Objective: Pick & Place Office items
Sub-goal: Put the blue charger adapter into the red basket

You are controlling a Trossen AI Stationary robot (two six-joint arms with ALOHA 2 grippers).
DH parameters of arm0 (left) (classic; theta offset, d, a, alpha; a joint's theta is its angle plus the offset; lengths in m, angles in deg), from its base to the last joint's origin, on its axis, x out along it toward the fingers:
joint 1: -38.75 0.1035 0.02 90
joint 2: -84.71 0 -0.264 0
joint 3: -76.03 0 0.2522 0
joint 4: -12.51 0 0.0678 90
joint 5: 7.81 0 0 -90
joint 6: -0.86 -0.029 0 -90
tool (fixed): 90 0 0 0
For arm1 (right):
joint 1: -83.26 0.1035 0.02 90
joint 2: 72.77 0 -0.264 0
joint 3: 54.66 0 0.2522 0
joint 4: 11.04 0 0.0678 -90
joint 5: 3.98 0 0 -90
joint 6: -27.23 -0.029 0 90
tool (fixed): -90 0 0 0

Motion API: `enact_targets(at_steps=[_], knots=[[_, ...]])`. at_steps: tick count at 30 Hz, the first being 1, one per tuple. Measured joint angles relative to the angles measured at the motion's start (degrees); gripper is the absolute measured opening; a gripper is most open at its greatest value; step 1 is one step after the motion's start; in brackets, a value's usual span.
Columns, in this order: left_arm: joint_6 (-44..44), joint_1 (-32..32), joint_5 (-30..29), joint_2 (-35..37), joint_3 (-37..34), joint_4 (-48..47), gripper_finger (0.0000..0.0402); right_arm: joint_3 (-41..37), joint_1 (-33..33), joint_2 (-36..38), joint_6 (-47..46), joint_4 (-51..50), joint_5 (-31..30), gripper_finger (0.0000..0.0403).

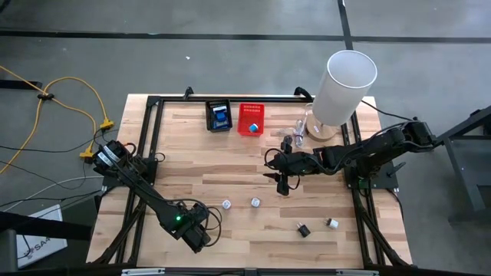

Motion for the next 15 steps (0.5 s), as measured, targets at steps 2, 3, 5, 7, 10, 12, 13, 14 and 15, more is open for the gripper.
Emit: enact_targets(at_steps=[2, 3, 5, 7, 10, 12, 13, 14, 15], knots=[[0.00, 0.00, 0.00, 0.00, 0.00, 0.02, 0.0139, 0.00, -0.02, 0.00, -0.01, -0.01, 0.00, 0.0159], [0.00, 0.00, 0.00, 0.00, 0.00, 0.02, 0.0139, 0.00, 0.00, 0.00, 0.00, 0.00, 0.00, 0.0159], [0.00, 0.00, 0.01, 0.00, 0.00, 0.03, 0.0139, 0.00, 0.00, 0.00, -0.02, 0.00, 0.00, 0.0159], [-0.23, 0.01, 0.00, 0.00, 0.00, 0.23, 0.0139, 0.00, -0.02, 0.00, 0.00, 0.00, 0.00, 0.0159], [-0.86, 0.07, 0.00, 0.00, 0.00, 0.41, 0.0139, 0.00, 0.00, 0.00, -0.01, 0.00, -0.01, 0.0159], [-1.37, 0.38, -0.03, 0.15, 0.00, 0.44, 0.0139, 0.01, 0.00, 0.01, 0.00, -0.01, 0.00, 0.0159], [-1.69, 0.49, -0.09, 0.31, -0.02, 0.43, 0.0139, 0.00, 0.00, 0.00, -0.01, -0.02, 0.00, 0.0159], [-2.14, 0.79, -0.31, 0.63, -0.02, 0.43, 0.0138, 0.00, -0.01, 0.00, 0.00, 0.00, -0.02, 0.0159], [-2.53, 1.13, -0.39, 1.01, -0.01, 0.41, 0.0138, 0.00, -0.01, 0.00, 0.00, -0.01, 0.00, 0.0159]])
